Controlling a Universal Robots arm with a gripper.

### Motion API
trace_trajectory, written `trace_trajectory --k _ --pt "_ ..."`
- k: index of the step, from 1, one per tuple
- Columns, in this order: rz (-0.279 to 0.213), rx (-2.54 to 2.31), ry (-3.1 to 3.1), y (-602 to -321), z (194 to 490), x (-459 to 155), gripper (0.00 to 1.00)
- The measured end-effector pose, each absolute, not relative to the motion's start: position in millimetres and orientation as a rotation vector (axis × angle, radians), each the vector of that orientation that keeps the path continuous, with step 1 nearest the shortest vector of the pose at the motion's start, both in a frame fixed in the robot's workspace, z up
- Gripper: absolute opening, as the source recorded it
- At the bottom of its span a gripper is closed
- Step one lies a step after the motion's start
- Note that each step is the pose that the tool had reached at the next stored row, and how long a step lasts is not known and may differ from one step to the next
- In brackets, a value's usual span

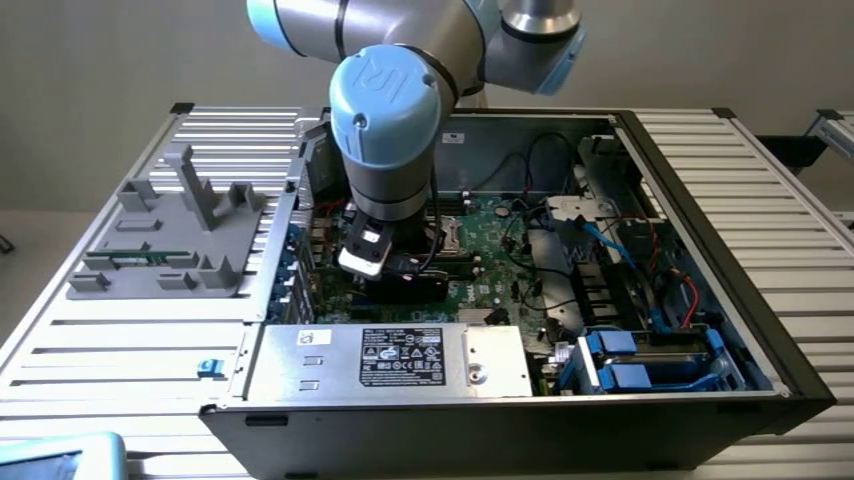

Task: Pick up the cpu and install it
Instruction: 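Install the second cpu locking lever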

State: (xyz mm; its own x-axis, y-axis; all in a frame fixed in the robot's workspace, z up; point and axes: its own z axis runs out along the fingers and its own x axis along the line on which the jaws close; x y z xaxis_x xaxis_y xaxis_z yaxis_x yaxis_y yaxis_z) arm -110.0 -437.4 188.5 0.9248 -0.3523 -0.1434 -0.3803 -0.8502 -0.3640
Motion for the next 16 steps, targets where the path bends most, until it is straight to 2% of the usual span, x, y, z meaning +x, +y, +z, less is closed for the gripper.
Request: trace_trajectory --k 16 --pt "0.092 -2.691 0.532 -436.7 186.8 -110.9 0.11"
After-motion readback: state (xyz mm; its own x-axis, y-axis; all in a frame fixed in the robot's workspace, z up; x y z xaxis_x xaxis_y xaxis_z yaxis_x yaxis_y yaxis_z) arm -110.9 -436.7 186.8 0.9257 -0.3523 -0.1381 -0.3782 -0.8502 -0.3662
